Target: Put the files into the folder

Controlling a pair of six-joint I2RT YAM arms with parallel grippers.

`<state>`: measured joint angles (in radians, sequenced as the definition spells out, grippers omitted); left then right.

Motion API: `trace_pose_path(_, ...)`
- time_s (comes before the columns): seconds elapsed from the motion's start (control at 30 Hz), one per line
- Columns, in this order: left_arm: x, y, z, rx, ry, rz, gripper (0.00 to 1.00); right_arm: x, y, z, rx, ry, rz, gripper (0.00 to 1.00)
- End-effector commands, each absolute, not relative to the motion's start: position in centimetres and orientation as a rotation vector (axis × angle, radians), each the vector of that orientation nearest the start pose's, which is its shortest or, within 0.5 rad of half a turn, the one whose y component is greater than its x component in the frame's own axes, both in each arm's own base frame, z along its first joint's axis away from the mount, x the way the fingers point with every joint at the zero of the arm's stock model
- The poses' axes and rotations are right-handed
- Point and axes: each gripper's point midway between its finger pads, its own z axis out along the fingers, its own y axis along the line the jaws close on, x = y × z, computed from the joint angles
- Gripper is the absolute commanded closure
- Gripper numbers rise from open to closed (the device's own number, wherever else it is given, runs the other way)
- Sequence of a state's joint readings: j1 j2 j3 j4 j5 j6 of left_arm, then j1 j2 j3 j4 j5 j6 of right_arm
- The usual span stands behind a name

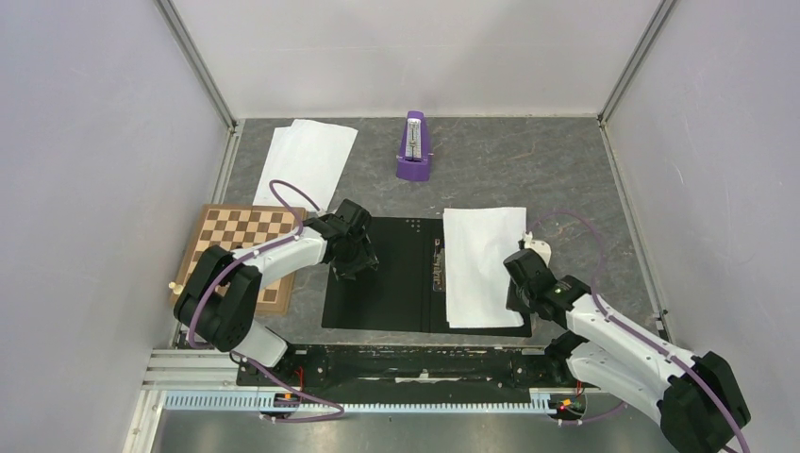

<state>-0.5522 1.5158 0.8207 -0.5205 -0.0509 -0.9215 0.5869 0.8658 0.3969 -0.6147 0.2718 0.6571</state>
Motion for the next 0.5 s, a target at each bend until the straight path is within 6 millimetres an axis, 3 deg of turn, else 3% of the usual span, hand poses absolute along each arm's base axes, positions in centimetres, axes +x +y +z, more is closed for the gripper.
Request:
trace_pose_path(0.0,23.9,-17.7,1.8,-0.592,2.77,-0.277,0.34,16.4,8.8,1.4,0.217,2.596,0.119,1.0)
trace_pose_path(0.17,23.8,-17.5,1.9,-0.591,2.771,-0.267,0.34,16.7,9.3,1.4,0.224,2.598,0.14,1.0)
trace_pose_path(0.47,23.7,-17.4,1.9,-0.6,2.77,-0.262,0.34,16.6,7.8,1.6,0.311,2.562,0.065,1.0)
